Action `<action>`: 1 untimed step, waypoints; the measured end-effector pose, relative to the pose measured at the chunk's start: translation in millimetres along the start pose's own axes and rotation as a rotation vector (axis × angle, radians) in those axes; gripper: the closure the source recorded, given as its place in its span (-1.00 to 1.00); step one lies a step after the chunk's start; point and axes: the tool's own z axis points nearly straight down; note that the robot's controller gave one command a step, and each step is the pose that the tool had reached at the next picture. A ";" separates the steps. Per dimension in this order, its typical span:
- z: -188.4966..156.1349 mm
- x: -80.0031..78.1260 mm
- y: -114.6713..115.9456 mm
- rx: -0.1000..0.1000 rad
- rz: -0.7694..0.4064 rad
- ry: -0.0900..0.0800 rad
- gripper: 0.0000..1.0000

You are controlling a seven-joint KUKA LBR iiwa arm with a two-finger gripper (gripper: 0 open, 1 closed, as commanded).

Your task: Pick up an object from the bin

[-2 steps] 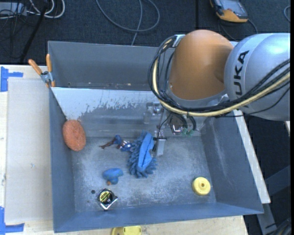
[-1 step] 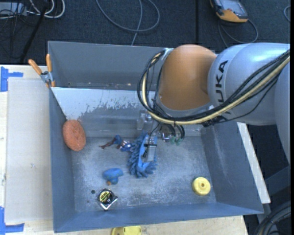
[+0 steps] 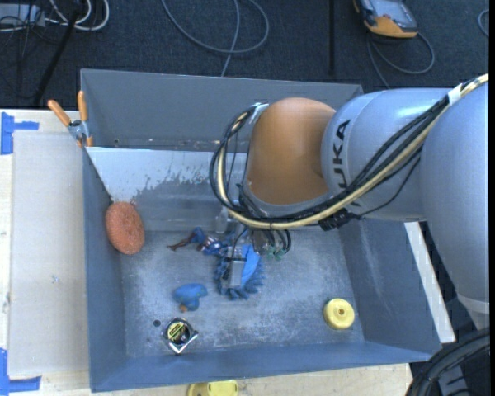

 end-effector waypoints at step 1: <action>15.6 4.4 1.0 -0.001 0.062 -0.002 -1.00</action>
Offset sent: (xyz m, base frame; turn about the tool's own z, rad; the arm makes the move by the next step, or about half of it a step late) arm 0.0213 0.0119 -0.0506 0.0671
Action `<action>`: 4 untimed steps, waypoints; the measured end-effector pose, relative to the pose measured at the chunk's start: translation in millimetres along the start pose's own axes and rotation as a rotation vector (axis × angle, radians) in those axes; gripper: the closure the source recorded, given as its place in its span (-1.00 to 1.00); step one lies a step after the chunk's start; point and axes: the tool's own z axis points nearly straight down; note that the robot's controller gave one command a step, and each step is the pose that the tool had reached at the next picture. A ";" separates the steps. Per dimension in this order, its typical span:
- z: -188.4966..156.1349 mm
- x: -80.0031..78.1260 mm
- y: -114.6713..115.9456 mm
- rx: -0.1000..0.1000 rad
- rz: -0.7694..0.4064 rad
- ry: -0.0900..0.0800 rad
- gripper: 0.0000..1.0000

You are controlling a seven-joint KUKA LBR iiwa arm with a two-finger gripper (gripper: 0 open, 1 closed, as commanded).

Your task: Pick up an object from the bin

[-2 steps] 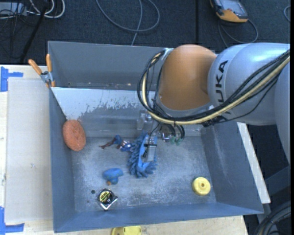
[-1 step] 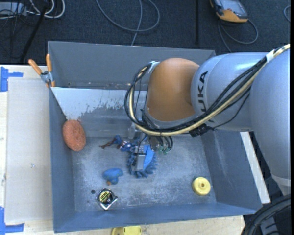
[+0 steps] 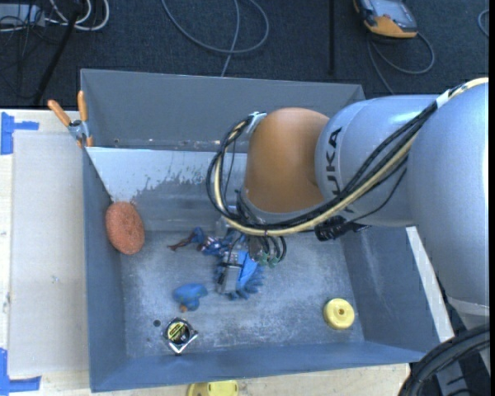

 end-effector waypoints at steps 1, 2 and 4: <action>26.3 -18.8 8.3 0.000 0.009 -0.004 -1.00; 50.9 -5.2 -9.1 0.000 0.296 -0.006 1.00; -85.7 11.9 1.3 0.001 0.286 -0.001 1.00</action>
Offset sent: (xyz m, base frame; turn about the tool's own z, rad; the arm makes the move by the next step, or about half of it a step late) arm 0.0026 -0.0094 -0.0522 0.2955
